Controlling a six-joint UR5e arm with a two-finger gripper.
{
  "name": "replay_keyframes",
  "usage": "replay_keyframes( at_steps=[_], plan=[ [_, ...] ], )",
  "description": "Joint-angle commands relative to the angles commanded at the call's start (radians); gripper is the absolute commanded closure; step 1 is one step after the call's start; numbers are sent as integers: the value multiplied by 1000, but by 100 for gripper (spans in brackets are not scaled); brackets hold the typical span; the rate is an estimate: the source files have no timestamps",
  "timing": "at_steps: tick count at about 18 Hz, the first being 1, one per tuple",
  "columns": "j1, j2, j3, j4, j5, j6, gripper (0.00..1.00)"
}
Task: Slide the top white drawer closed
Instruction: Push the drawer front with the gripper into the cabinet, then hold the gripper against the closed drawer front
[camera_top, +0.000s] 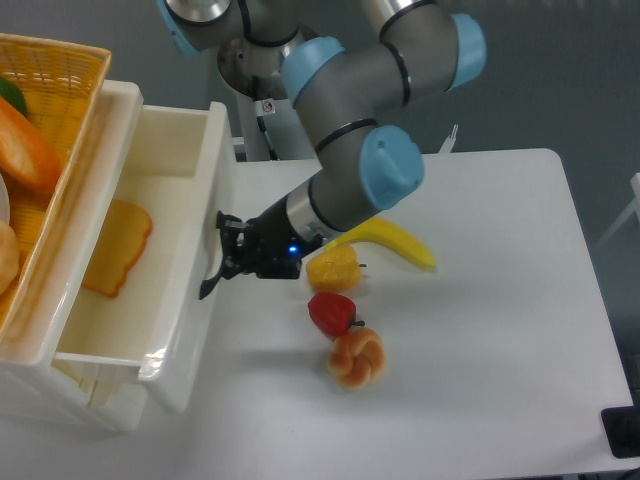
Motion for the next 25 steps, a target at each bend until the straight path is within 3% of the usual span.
replay_keyframes(
  at_steps=[7, 13, 25],
  plan=[
    [-66, 8, 2, 9, 2, -48, 100],
    [-108, 2, -8, 84, 5, -129, 100],
    [-149, 3, -9, 87, 5, -143, 100]
  ],
)
